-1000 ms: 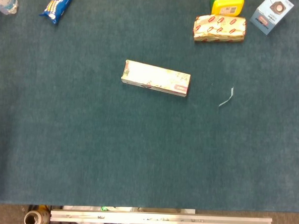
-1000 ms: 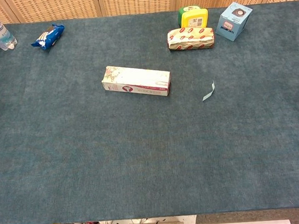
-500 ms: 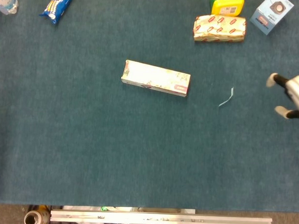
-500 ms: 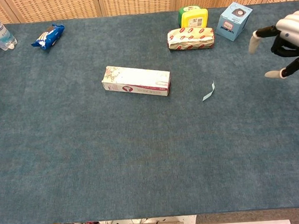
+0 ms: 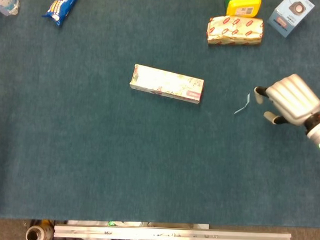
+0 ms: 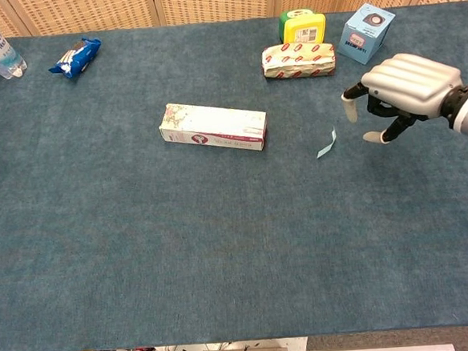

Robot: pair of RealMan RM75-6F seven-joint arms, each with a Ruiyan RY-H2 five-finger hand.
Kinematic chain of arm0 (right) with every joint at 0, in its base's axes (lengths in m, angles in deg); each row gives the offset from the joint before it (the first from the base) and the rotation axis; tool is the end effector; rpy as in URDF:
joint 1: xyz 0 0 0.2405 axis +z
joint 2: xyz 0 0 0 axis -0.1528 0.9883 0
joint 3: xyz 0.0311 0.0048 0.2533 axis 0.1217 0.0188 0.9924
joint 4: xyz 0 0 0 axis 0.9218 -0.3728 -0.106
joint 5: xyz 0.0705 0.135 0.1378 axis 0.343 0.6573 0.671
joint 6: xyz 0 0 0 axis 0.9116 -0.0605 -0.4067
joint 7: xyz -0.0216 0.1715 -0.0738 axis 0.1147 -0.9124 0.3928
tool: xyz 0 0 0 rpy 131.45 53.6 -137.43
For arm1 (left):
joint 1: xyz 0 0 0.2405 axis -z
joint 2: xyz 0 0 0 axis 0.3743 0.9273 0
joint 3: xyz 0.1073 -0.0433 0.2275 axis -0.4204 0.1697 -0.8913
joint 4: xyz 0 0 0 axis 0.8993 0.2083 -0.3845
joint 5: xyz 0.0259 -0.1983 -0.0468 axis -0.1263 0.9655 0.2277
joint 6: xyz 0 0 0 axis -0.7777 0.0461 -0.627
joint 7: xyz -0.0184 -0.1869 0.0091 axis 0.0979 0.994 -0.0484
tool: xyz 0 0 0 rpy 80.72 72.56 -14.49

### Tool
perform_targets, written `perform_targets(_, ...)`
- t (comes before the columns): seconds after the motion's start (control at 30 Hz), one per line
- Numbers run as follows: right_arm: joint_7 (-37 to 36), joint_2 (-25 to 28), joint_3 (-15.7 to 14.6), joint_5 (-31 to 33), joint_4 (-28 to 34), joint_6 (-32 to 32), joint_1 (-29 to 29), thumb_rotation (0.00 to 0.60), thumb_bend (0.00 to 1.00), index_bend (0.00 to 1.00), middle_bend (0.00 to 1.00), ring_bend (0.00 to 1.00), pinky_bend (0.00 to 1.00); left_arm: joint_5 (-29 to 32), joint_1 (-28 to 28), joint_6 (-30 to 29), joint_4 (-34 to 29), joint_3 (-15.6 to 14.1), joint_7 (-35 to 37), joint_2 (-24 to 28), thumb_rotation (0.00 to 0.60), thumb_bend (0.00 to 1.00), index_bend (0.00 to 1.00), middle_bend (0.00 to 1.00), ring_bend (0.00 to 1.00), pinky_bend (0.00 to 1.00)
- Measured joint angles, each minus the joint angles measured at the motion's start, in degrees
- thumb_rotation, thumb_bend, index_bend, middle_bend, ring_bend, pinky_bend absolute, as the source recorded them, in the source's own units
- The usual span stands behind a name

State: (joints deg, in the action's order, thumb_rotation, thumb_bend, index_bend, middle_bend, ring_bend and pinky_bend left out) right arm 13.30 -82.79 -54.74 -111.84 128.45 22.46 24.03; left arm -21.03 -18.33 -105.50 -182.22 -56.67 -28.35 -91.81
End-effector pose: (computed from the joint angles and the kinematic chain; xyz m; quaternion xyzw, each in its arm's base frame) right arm -0.2121 -0.3391 0.0123 0.8206 -0.2983 0.2891 0.3926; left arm -0.3170 0.2122 0.1543 -0.6057 -0.3807 -0.3415 0.6095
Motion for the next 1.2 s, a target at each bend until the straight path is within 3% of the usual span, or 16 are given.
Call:
perform_targets(0.63, 3.17, -9.11, -0.83, 5.24, -9.15, 5.97, 5.10, 0.600, 0.24, 0.54, 1.00, 1.00, 1.00, 0.38, 0.24, 0.83, 0.62, 0.00, 0.25, -0.63, 0.600, 0.06, 0.12, 0.28, 0.27, 0.20)
perform_targets(1.2, 4.42, -13.80, -0.99, 8.26, -13.64, 8.32, 7.85, 0.600, 0.32, 0.57, 1.00, 1.00, 1.00, 0.91, 0.35, 1.33, 1.68, 0.15, 0.97, -1.09, 0.600, 0.06, 0.12, 0.28, 0.27, 0.20)
